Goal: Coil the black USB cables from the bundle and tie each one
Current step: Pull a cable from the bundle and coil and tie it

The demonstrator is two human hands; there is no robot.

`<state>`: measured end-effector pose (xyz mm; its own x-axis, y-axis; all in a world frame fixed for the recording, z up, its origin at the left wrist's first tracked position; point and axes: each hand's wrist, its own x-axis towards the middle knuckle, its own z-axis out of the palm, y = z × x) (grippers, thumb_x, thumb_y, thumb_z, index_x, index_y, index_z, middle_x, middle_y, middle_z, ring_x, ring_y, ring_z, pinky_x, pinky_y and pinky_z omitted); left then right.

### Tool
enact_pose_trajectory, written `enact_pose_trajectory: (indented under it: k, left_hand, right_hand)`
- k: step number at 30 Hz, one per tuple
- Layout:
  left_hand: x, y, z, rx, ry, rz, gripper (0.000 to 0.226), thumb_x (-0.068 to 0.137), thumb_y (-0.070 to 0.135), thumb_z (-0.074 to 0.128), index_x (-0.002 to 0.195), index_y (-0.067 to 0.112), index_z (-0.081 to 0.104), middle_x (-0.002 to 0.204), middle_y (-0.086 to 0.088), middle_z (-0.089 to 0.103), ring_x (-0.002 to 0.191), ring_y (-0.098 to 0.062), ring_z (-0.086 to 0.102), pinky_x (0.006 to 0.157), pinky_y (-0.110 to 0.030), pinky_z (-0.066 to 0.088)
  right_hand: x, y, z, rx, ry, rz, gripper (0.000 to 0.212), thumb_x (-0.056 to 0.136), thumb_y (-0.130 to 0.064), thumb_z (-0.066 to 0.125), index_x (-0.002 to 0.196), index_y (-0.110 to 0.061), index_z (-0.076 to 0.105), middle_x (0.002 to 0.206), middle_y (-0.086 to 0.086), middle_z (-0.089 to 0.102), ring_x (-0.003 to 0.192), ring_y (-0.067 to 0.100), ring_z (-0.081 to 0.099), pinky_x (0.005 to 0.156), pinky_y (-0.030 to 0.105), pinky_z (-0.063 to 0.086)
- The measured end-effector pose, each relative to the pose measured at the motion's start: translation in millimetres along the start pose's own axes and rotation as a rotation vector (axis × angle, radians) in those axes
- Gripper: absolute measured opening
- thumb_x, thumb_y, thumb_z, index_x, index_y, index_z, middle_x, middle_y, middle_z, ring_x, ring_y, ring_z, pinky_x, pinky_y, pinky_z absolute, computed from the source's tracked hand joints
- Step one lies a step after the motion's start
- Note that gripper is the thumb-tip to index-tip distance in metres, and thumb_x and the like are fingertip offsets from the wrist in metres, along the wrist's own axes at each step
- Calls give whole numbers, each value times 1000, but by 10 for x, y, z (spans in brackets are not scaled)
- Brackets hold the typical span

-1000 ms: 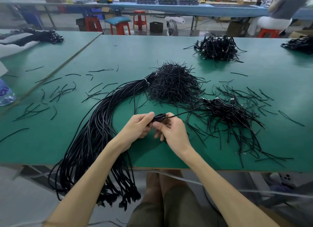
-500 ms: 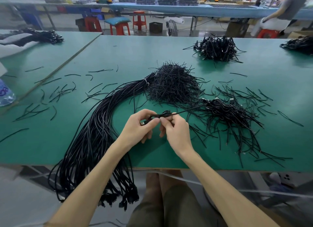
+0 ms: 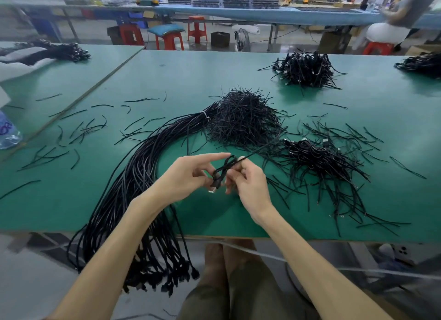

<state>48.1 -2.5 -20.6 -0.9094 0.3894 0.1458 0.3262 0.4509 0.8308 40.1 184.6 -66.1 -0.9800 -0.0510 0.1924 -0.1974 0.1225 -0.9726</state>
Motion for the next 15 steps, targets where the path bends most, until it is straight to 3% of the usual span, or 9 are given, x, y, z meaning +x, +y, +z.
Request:
enact_pose_trajectory:
  k: [2, 4, 7, 9, 11, 13, 15]
  left_hand:
    - [16, 18, -3, -23, -39, 16, 78, 82, -14, 65, 138, 41, 61, 87, 2, 75, 72, -25, 73, 81, -42, 59]
    - [40, 55, -8, 2, -30, 33, 66, 80, 7, 82, 132, 43, 65, 81, 9, 67, 63, -15, 61, 68, -26, 51]
    - [66, 137, 6, 229, 67, 115, 58, 74, 49, 82, 129, 42, 68, 93, 12, 51, 80, -4, 44, 75, -14, 38]
    - [78, 175, 34, 393, 104, 184, 63, 75, 65, 69, 132, 39, 67, 114, 11, 49, 104, -7, 43, 97, -18, 36]
    - [90, 225, 58, 395, 83, 136, 64, 80, 69, 61, 134, 36, 65, 124, 13, 54, 117, -8, 49, 107, -30, 40]
    - [108, 263, 85, 420, 87, 27, 54, 87, 69, 57, 131, 38, 64, 112, 18, 63, 103, -4, 60, 96, -39, 52]
    - [130, 282, 123, 544, 118, -21, 47, 90, 72, 50, 120, 40, 65, 97, 19, 64, 84, -3, 59, 78, -37, 53]
  right_hand:
    - [-18, -31, -10, 14, -44, -21, 23, 95, 7, 53, 77, -7, 54, 67, 12, 67, 53, 22, 60, 55, 33, 51]
    - [-39, -58, -6, 26, -74, -32, 27, 92, 13, 51, 75, -8, 52, 63, 6, 64, 51, 20, 57, 53, 29, 49]
    - [-90, -80, 33, 7, -106, -30, 34, 87, 18, 46, 75, -12, 53, 59, -5, 59, 53, 20, 53, 54, 34, 47]
    - [-118, -93, 51, -18, -117, -17, 34, 85, 20, 43, 75, -11, 54, 60, 2, 60, 58, 22, 55, 61, 43, 49]
    - [-130, -110, 41, -38, -98, -33, 34, 89, 17, 42, 76, -11, 56, 61, 6, 61, 59, 20, 57, 65, 41, 51]
    - [-131, -133, 31, -35, -78, -61, 28, 94, 13, 45, 84, -7, 62, 64, 9, 62, 56, 18, 57, 61, 38, 52]
    - [-128, -155, 31, -15, -75, -73, 30, 94, 14, 44, 94, -7, 66, 65, 7, 61, 55, 18, 55, 57, 39, 52]
